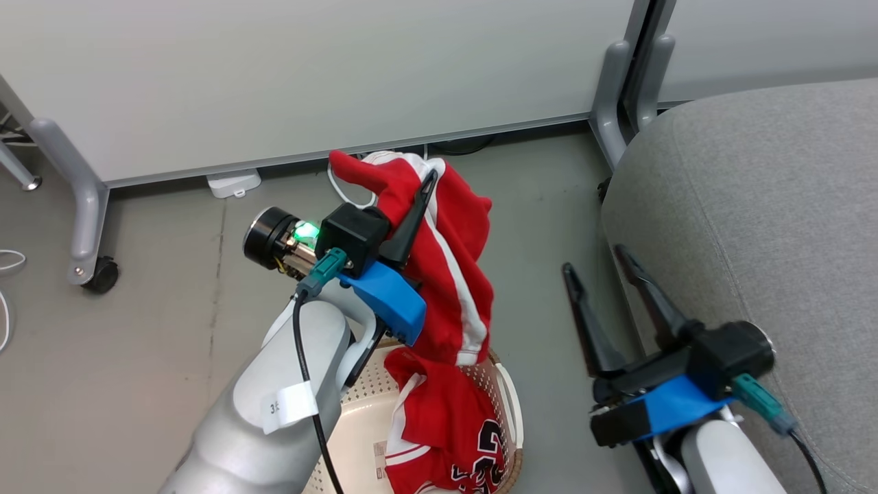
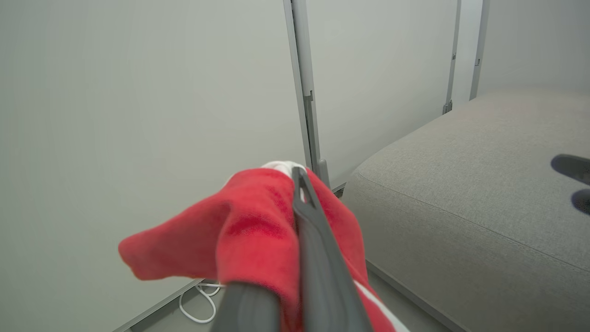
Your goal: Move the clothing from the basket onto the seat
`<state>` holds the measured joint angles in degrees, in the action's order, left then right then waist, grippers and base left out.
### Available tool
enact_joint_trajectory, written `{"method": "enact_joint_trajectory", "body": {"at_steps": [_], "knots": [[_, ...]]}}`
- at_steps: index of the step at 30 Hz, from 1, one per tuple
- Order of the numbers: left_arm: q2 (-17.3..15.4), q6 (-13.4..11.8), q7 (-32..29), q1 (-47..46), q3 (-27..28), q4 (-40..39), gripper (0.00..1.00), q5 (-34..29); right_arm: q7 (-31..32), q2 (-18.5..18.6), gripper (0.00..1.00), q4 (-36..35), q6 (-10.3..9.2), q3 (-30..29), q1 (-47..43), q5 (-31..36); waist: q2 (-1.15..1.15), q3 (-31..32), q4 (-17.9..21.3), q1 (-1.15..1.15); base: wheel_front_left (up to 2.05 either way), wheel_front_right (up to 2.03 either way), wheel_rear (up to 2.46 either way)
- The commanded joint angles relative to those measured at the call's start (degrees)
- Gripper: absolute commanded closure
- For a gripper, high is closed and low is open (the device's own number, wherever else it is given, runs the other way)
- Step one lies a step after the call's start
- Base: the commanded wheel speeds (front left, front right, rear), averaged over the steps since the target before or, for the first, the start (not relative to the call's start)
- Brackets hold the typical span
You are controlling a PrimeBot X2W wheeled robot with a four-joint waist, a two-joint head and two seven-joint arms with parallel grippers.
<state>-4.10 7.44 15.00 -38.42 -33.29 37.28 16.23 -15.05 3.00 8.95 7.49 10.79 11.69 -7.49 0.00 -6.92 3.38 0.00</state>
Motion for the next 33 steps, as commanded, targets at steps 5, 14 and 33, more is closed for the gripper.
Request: {"method": "enact_joint_trajectory", "body": {"at_steps": [5,14,33], "knots": [[0.23,0.03,0.27,-2.02,-1.23,-0.36,1.0,0.3,-0.19,0.87,0.0,1.33,0.01,5.7,3.61,-0.26,0.0,-0.82,-1.14,0.0,0.0,0.0,0.0],[0.95,0.03,0.27,-3.57,-5.12,-0.82,1.0,0.86,-0.2,1.55,0.0,6.09,0.01,12.54,9.38,0.03,0.0,-1.88,-3.82,0.0,0.0,0.0,0.0],[1.21,-2.52,0.22,-6.8,-14.65,-5.46,1.0,6.95,-0.19,-0.1,1.0,22.58,0.01,16.37,19.32,0.59,0.0,-3.16,-7.9,0.0,0.0,0.0,0.0]]}}
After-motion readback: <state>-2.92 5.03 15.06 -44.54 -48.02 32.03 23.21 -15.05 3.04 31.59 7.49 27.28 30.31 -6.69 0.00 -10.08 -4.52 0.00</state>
